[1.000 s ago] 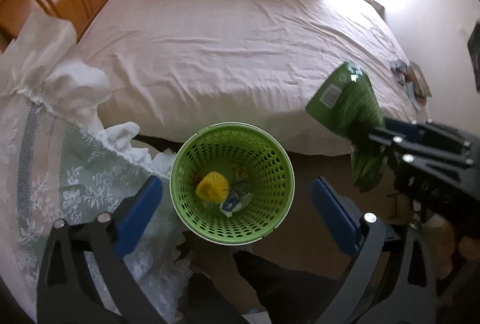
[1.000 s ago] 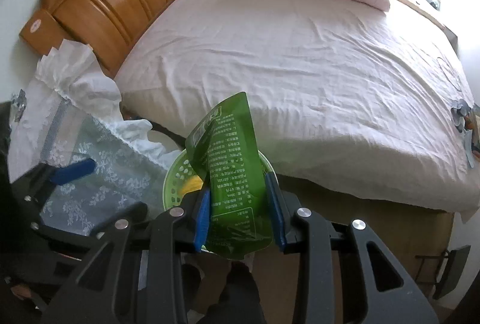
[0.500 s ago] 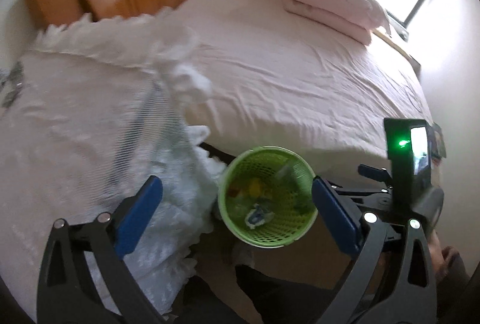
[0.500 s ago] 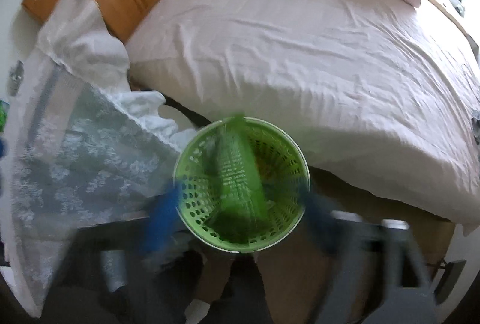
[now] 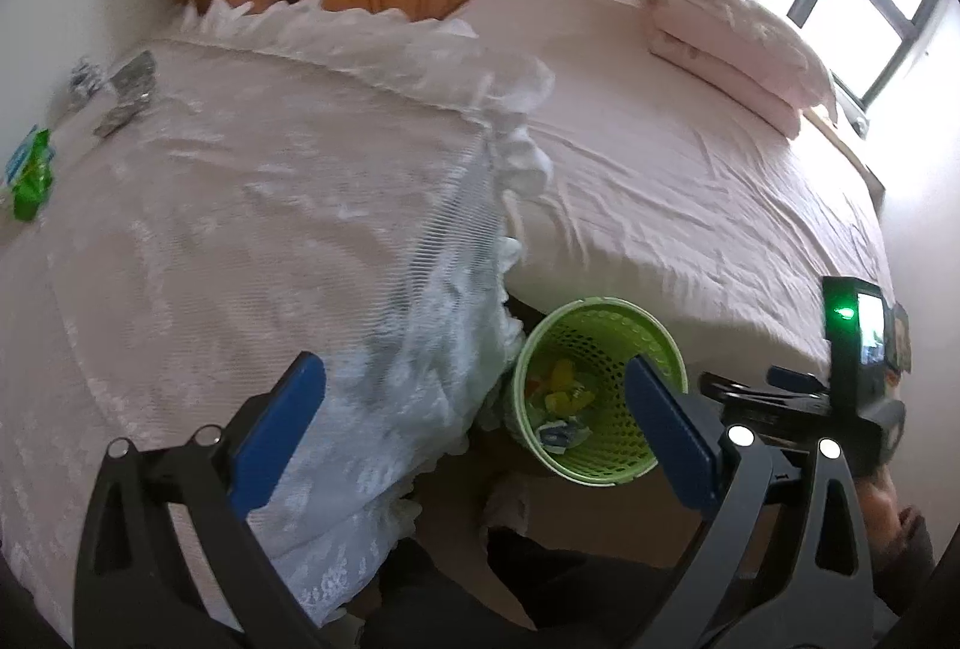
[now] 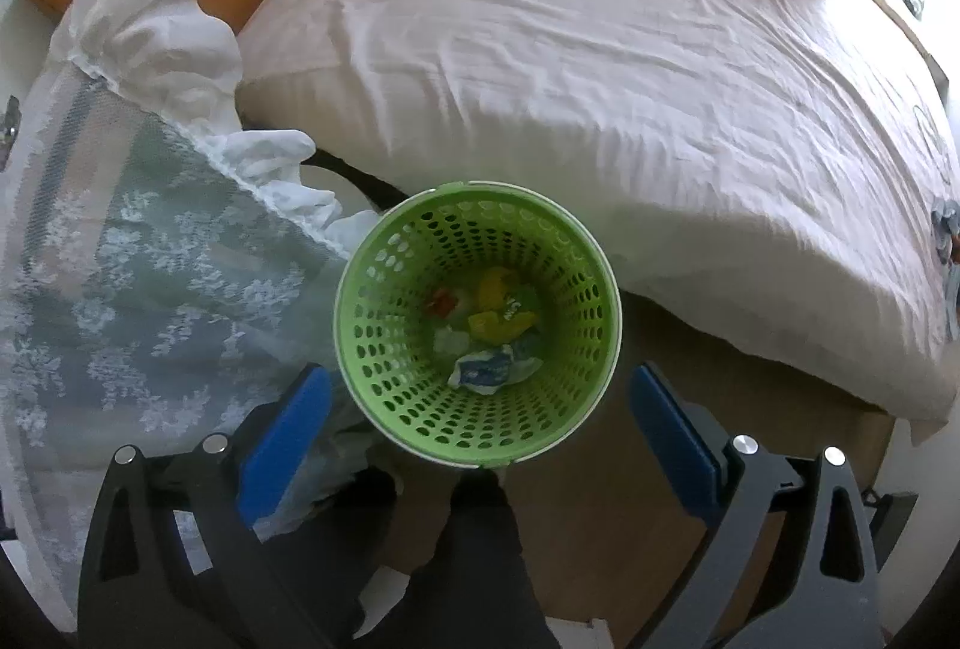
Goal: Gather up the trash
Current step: 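Turn both open tools back toward the bed, then grasp the green rubber-banded plastic bag with the left tool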
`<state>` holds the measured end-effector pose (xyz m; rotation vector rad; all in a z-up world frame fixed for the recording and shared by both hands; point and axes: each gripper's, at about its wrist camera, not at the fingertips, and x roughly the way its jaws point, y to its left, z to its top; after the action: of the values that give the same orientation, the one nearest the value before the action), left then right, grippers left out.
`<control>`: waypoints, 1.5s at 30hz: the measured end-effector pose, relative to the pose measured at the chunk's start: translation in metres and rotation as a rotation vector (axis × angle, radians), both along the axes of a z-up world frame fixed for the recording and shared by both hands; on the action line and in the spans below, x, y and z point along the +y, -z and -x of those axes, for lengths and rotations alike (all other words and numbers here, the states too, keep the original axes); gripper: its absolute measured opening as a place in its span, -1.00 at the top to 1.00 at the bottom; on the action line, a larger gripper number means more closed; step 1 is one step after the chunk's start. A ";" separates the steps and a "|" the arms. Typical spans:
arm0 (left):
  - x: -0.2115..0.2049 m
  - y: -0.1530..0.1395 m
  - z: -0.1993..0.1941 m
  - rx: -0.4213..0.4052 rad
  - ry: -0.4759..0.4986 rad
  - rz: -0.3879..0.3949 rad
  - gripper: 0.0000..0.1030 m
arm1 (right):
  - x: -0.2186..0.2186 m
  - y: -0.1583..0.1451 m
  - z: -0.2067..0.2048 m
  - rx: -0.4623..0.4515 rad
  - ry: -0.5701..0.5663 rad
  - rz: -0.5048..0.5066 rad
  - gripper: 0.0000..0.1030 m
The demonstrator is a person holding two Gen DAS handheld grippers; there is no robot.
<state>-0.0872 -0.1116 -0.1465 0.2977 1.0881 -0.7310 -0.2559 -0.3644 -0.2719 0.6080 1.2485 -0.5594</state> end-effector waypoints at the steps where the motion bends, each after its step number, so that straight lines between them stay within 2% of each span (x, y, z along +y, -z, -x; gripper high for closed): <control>1: 0.003 -0.001 -0.002 -0.006 -0.007 -0.001 -0.85 | 0.004 -0.011 -0.002 -0.011 -0.009 0.019 -0.92; 3: 0.012 -0.008 -0.006 -0.030 -0.030 0.000 -0.85 | 0.014 -0.033 -0.009 -0.049 -0.044 0.069 -0.92; 7: 0.029 -0.030 -0.016 -0.073 -0.092 0.018 -0.85 | 0.050 -0.100 -0.035 -0.168 -0.172 0.193 -0.95; 11: 0.060 -0.062 -0.029 -0.130 -0.211 0.069 -0.85 | 0.084 -0.151 -0.066 -0.320 -0.283 0.199 -0.95; 16: 0.102 -0.084 -0.045 -0.161 -0.337 0.105 -0.85 | 0.125 -0.182 -0.106 -0.416 -0.432 0.203 -0.95; 23: 0.152 -0.087 -0.062 -0.167 -0.472 0.100 -0.85 | 0.174 -0.189 -0.151 -0.434 -0.578 0.194 -0.95; 34: 0.197 -0.072 -0.096 -0.138 -0.554 0.081 -0.85 | 0.223 -0.191 -0.178 -0.410 -0.625 0.187 -0.96; 40: 0.220 -0.054 -0.147 -0.122 -0.593 0.051 -0.85 | 0.238 -0.185 -0.208 -0.375 -0.599 0.161 -0.96; 45: 0.241 -0.030 -0.213 -0.135 -0.651 -0.012 -0.85 | 0.250 -0.178 -0.243 -0.350 -0.592 0.153 -0.96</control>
<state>0.1254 0.1295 -0.1169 -0.0073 0.9807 -0.1207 -0.0131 -0.1139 -0.0940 0.1737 0.9762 -0.0446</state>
